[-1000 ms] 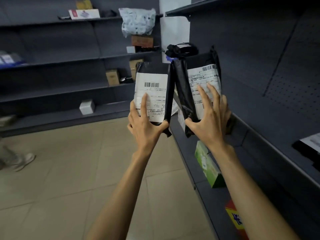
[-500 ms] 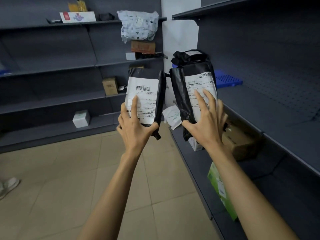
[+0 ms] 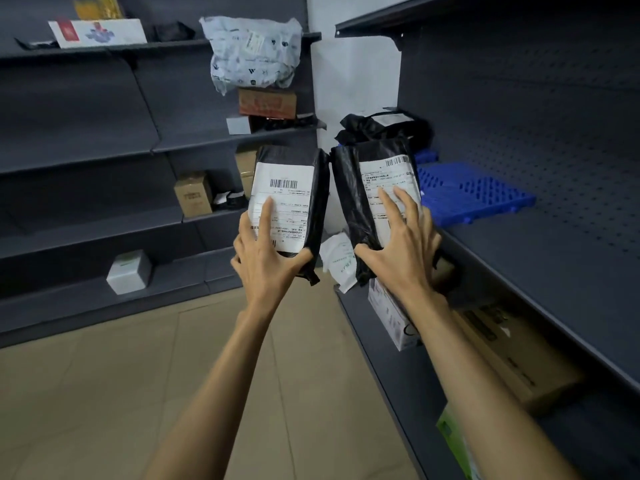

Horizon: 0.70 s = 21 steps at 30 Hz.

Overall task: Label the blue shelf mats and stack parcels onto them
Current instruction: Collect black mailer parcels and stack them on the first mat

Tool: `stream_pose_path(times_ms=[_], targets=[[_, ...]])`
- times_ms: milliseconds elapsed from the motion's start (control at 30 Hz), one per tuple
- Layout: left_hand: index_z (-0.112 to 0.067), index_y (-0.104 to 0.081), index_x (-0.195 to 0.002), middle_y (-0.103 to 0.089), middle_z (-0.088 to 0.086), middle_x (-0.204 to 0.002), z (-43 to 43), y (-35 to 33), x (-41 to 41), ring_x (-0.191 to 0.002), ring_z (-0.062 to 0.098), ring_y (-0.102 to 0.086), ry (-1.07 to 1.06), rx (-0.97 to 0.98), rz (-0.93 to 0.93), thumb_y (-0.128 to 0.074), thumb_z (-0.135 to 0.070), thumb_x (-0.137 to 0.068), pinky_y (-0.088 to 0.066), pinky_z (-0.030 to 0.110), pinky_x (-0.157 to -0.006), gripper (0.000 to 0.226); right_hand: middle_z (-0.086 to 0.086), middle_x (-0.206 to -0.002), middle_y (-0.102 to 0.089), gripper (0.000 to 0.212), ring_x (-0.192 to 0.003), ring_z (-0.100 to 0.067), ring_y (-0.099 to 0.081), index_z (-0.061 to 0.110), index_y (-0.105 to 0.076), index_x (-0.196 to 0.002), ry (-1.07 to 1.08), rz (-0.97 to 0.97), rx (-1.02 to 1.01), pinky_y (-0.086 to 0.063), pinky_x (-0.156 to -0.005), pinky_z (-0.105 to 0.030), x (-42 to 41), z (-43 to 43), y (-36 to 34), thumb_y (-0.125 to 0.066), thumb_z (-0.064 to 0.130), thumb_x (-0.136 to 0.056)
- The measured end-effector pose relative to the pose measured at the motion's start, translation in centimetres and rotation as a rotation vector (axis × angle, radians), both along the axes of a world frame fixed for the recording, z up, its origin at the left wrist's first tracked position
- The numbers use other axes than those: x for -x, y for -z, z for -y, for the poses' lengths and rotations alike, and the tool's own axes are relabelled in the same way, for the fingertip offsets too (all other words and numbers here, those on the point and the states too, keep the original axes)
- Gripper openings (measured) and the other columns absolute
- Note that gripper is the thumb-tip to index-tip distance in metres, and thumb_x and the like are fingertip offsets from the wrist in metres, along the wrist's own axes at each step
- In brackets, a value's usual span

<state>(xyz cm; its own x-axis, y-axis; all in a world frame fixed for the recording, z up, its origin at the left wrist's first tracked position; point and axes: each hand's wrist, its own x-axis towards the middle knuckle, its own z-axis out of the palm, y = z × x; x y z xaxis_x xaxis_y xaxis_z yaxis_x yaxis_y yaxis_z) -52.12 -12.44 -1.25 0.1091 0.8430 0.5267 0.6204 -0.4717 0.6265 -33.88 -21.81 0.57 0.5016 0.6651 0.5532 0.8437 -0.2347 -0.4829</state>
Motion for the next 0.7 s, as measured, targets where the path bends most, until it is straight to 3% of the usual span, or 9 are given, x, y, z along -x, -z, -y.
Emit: stream_pose_path(times_ms=[400,700], targets=[[-0.047,-0.021,-0.149,-0.026,0.001,-0.152,-26.8,-3.7,-14.4,-0.13,0.03,-0.035,-0.019,0.002,0.013,-0.064,-0.061,-0.058,-0.036,0.059,-0.101,0.102,0.014,-0.156,-0.024,0.095,-0.141,-0.025,-0.025,0.04,-0.029,-0.149,-0.038,-0.01,-0.02,-0.03,-0.104,-0.057,-14.9,-27.3,-3.1,-0.065,0.049,-0.062],[-0.044,-0.023,-0.151,-0.027,0.005,-0.151,-46.2,-4.5,-24.7,-0.13,0.033,-0.036,0.153,0.034,0.015,-0.06,-0.059,-0.058,-0.035,0.059,-0.103,0.102,0.015,-0.155,-0.026,0.086,-0.137,-0.025,-0.028,0.04,-0.033,-0.148,0.099,-0.016,-0.046,-0.029,-0.103,-0.052,-24.6,-43.7,-4.0,-0.068,0.045,-0.069]])
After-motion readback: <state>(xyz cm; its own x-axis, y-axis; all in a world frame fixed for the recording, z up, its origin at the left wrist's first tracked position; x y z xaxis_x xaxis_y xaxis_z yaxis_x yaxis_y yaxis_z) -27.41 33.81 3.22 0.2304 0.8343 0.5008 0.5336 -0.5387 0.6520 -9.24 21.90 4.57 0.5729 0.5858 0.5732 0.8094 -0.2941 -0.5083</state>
